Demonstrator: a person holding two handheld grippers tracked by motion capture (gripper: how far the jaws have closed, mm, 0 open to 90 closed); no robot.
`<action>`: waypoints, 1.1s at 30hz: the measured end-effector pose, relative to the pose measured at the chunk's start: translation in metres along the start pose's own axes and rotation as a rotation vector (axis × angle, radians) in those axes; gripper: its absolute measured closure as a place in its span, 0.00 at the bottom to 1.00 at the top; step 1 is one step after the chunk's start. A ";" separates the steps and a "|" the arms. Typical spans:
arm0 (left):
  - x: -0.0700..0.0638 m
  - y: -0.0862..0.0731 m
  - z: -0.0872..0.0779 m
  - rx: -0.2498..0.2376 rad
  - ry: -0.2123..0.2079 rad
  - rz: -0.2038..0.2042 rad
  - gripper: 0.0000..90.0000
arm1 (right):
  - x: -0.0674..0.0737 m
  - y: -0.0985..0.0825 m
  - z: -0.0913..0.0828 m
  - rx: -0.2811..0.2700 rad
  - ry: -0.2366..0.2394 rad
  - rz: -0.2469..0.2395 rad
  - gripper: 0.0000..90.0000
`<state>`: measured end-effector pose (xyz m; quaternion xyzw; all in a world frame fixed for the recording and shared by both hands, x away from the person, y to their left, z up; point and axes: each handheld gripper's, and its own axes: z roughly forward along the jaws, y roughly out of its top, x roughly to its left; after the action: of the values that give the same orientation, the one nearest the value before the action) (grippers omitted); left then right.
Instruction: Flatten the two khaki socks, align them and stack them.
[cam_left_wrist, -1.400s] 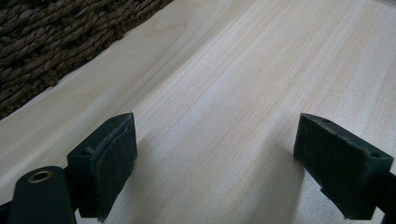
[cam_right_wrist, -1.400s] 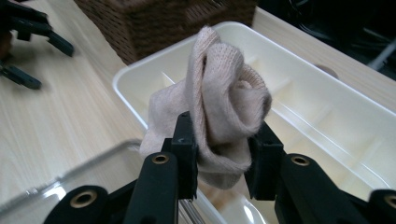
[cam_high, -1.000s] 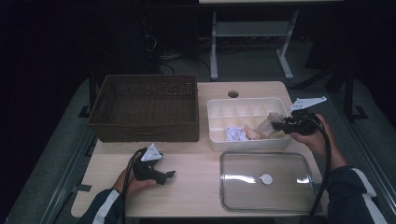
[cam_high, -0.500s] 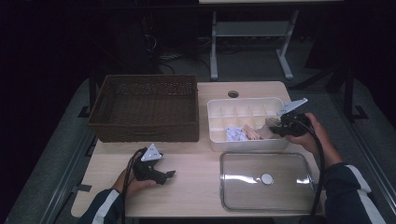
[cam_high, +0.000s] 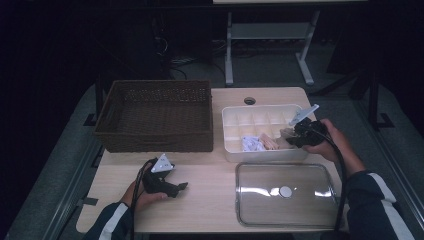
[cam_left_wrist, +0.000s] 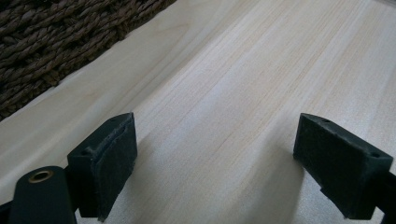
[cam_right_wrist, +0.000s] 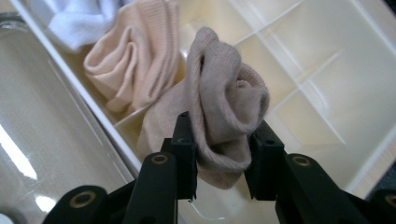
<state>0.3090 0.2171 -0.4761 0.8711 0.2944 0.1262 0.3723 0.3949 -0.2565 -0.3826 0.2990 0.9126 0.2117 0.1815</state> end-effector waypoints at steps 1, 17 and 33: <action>0.000 0.000 0.000 0.000 0.000 0.000 0.14 | 0.002 0.002 0.003 0.020 0.016 -0.015 0.74; 0.000 0.000 0.000 0.001 0.000 0.001 0.14 | -0.009 0.001 0.004 -0.073 0.169 0.154 0.45; -0.001 0.001 0.000 0.004 0.003 0.001 0.14 | -0.001 0.004 0.026 -0.002 0.155 0.156 0.86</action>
<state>0.3091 0.2161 -0.4759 0.8717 0.2948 0.1274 0.3702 0.4094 -0.2471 -0.4021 0.3519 0.8976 0.2485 0.0934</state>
